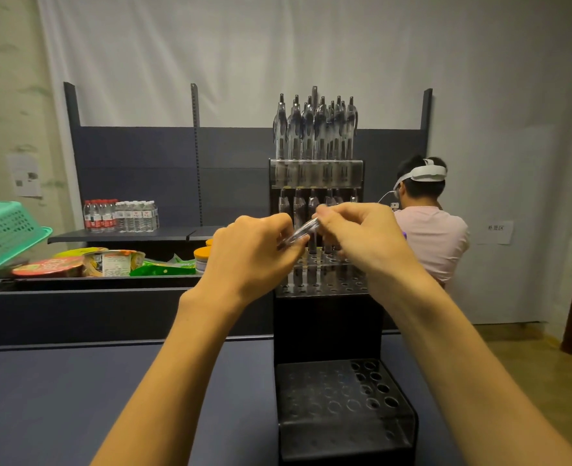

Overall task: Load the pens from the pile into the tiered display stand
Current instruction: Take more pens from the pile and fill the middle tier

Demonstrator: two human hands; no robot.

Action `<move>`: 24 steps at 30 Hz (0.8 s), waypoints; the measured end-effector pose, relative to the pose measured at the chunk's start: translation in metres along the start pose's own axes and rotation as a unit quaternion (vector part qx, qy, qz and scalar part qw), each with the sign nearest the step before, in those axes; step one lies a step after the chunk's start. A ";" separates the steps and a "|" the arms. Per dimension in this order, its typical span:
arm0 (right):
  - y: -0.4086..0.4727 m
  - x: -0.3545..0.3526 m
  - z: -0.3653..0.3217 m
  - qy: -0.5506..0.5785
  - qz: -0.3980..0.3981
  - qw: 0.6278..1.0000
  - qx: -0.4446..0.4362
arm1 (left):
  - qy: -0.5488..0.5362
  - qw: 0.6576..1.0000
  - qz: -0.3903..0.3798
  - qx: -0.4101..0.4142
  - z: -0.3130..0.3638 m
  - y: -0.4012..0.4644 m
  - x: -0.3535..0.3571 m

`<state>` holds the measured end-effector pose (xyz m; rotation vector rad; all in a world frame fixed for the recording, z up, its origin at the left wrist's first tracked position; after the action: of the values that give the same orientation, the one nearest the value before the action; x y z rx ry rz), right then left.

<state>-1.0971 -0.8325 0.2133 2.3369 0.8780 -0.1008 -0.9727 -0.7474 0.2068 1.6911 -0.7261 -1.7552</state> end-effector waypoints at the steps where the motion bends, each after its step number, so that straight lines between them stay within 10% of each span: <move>1: 0.001 -0.005 0.001 0.019 0.026 0.999 0.012 | -0.005 1.000 -0.005 -0.001 -0.001 -0.003 0.000; 13: 0.007 -0.074 0.000 0.055 0.263 0.963 -0.005 | 0.046 0.996 -0.025 -0.068 -0.019 -0.034 -0.009; 24: 0.019 -0.066 -0.009 -0.123 0.243 0.959 -0.083 | 0.098 0.973 -0.161 -0.136 -0.032 -0.038 0.012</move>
<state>-1.1375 -0.8758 0.2489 2.2501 0.1715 -0.1021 -0.9426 -0.7304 0.1694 1.8280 -0.1185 -1.7671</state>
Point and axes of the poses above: each hand's wrist, its own y-axis towards the middle knuckle, its own x-axis out of the palm, z = x × y, the point moved 4 cm from there along y, towards the middle knuckle, and after that the axes turned 14 degrees about -z, right-handed, at the moved point
